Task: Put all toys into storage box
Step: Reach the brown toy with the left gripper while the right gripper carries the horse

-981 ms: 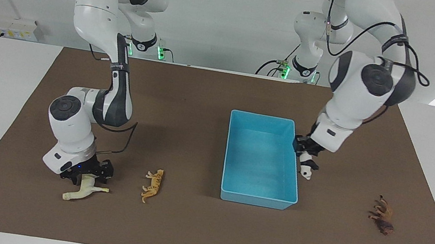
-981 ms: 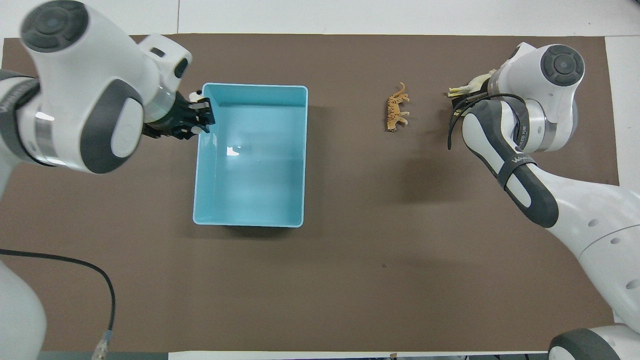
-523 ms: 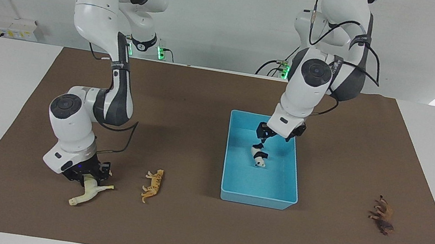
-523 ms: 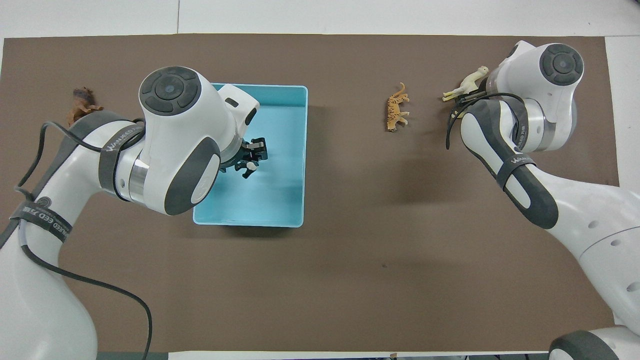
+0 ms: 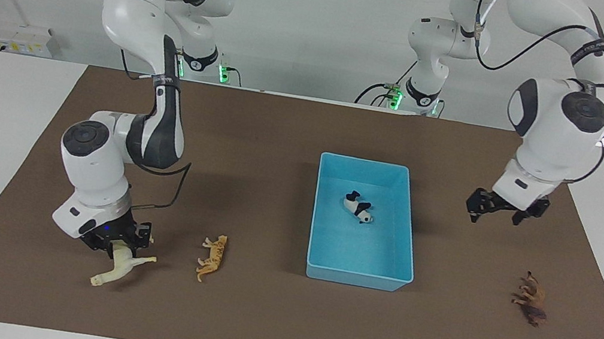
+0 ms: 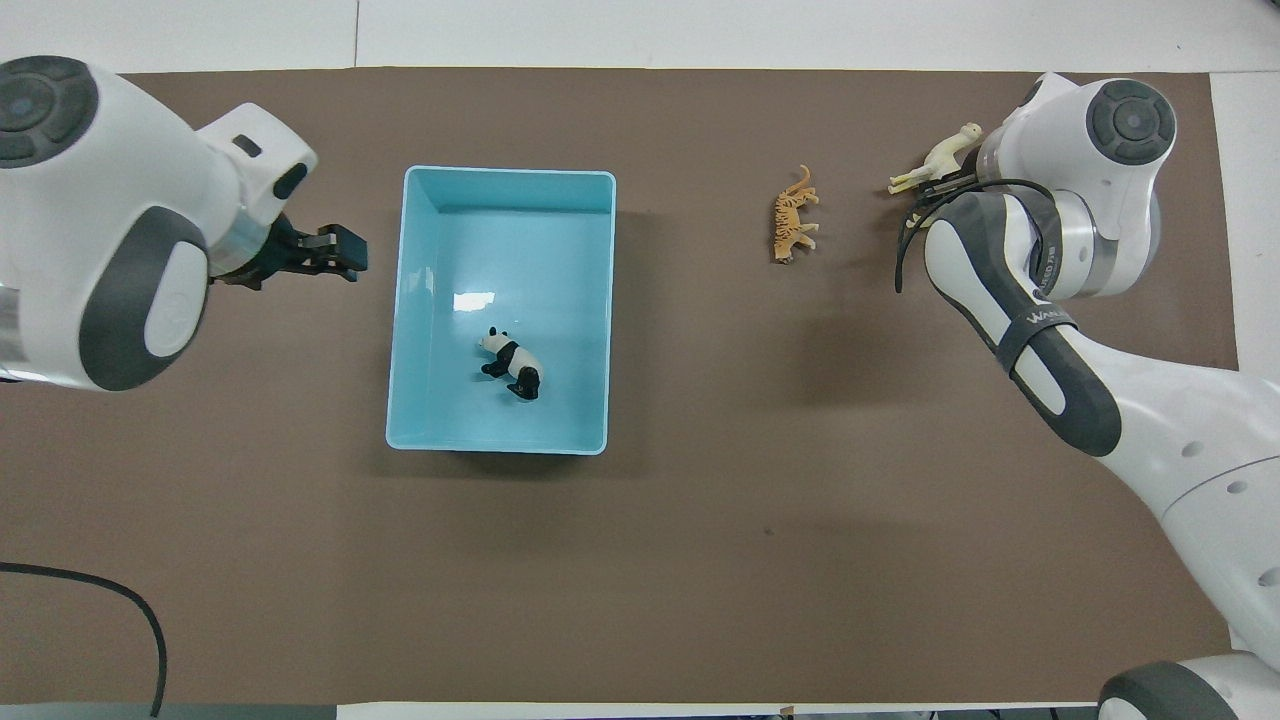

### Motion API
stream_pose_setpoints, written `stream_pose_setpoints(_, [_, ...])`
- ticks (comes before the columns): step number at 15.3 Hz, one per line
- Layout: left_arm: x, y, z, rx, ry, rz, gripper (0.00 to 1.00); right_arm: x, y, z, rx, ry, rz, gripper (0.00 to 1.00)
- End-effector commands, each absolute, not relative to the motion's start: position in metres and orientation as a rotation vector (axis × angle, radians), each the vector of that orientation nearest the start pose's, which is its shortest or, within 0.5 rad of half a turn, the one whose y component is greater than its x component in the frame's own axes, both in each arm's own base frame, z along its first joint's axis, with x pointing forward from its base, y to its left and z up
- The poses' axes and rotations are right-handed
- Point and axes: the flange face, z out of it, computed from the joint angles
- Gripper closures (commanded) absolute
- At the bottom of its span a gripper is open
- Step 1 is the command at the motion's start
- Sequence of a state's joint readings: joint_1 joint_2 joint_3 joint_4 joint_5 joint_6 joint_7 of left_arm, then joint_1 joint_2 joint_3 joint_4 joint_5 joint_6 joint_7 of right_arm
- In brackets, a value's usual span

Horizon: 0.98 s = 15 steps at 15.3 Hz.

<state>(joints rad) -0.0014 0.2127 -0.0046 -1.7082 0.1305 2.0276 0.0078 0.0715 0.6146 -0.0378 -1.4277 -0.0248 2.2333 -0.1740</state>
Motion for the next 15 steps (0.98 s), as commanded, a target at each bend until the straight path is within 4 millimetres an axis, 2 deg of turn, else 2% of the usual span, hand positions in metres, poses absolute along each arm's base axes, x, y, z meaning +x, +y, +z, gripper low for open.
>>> stream_pose_setpoints(1, [0.657,0.047,0.443,-2.99,0.085,-0.279,0.0,0.733,0.071,0.416,-3.157,-0.313,-0.269,1.0])
stream_pose_setpoints(3, [0.673,0.06,0.421,-2.983,0.067,-0.342,0.0,0.727,0.118,0.454,-3.15,-0.222,-0.263,1.0])
stream_pose_setpoints(5, [0.693,0.07,0.391,-2.979,0.061,-0.37,0.0,0.715,0.18,0.485,-3.138,-0.141,-0.265,1.0])
stream_pose_setpoints(6, [0.7,0.083,0.375,-2.977,0.04,-0.407,0.0,0.705,0.216,0.495,-3.124,-0.082,-0.273,1.0])
stream_pose_setpoints(8, [0.706,0.118,0.36,-2.948,-0.007,-0.503,0.0,0.678,0.288,0.5,-3.102,-0.015,-0.275,1.0])
stream_pose_setpoints(9, [0.707,0.122,0.348,-2.947,-0.012,-0.515,0.0,0.661,0.326,0.501,-3.086,0.02,-0.286,1.0])
stream_pose_setpoints(11, [0.709,0.124,0.33,-2.952,-0.012,-0.503,0.0,0.639,0.37,0.505,-3.061,0.016,-0.289,1.0])
stream_pose_setpoints(12, [0.709,0.124,0.322,-2.955,-0.011,-0.489,0.0,0.63,0.389,0.515,-3.024,-0.011,-0.313,1.0])
stream_pose_setpoints(13, [0.71,0.123,0.321,-2.96,-0.014,-0.491,0.0,0.62,0.413,0.515,-2.972,-0.024,-0.31,1.0])
stream_pose_setpoints(14, [0.71,0.122,0.32,-2.962,-0.013,-0.489,0.0,0.61,0.44,0.506,-2.936,-0.018,-0.329,1.0])
stream_pose_setpoints(15, [0.71,0.119,0.321,-2.966,-0.013,-0.491,0.0,0.606,0.462,0.485,-2.922,-0.021,-0.346,1.0])
